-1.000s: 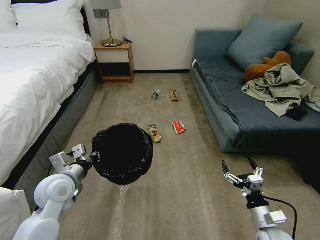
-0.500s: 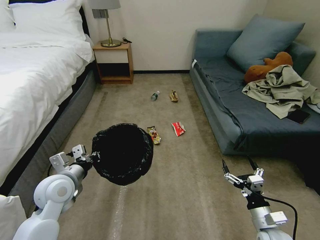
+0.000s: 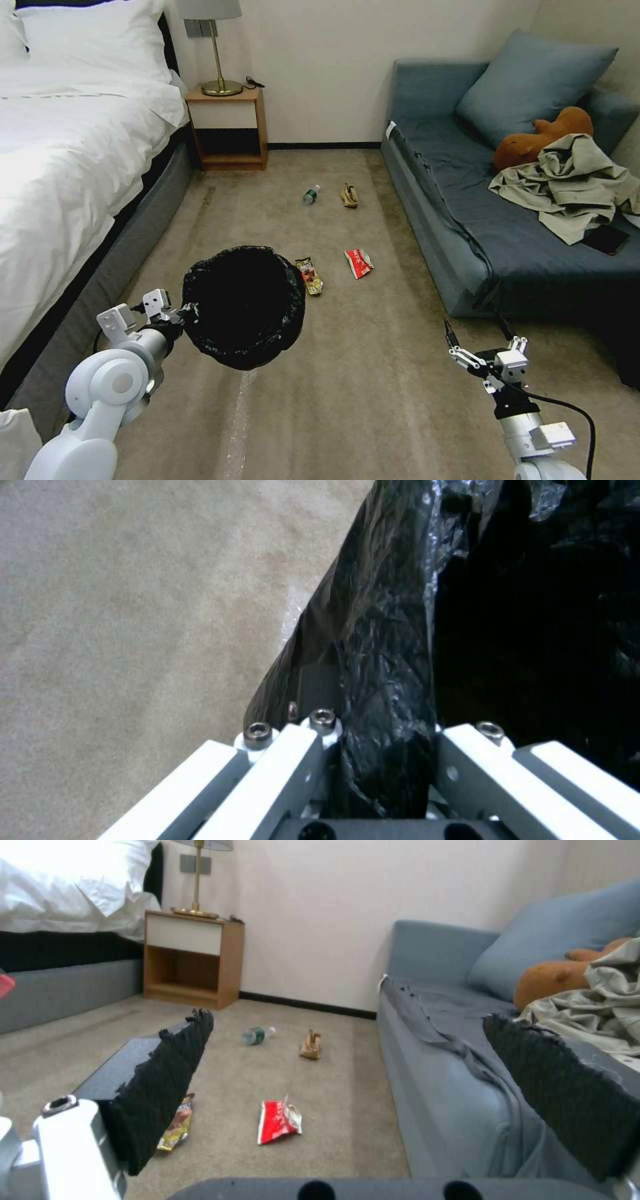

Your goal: Pick up the trash bin, then pick up the garbage on the floor and place it into the trash bin.

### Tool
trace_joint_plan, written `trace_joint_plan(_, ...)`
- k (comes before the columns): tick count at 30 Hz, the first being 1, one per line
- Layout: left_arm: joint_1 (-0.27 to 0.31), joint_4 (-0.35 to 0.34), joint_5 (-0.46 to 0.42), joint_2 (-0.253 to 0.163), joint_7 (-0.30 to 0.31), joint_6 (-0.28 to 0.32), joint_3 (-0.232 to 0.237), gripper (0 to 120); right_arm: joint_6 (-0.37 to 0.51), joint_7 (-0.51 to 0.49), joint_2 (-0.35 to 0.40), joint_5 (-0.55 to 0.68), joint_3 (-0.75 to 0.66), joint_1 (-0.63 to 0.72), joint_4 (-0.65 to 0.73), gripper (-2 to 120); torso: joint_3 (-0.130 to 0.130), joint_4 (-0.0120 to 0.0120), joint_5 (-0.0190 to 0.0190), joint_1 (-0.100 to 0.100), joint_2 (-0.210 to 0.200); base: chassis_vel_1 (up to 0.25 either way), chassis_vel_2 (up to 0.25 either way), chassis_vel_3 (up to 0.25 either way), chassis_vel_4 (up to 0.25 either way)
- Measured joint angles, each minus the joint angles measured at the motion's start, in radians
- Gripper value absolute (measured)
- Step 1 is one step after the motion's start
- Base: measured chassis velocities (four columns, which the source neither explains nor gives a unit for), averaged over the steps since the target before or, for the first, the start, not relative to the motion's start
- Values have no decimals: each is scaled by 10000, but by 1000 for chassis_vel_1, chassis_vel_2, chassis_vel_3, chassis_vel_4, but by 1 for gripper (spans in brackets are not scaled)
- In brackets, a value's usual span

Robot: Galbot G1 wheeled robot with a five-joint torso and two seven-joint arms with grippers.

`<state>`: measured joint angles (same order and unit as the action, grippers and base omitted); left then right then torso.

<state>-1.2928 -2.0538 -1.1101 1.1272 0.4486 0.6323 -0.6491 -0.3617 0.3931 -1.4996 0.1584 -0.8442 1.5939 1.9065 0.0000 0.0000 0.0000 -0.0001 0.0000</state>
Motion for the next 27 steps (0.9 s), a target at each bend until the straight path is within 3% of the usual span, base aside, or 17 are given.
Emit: trace_joint_plan(27, -246, -140, 46, 93, -29, -17, -171, 3, -6, 13, 48, 20, 3, 64, 25, 100, 0, 0, 0, 0, 0, -68, 69, 73, -70)
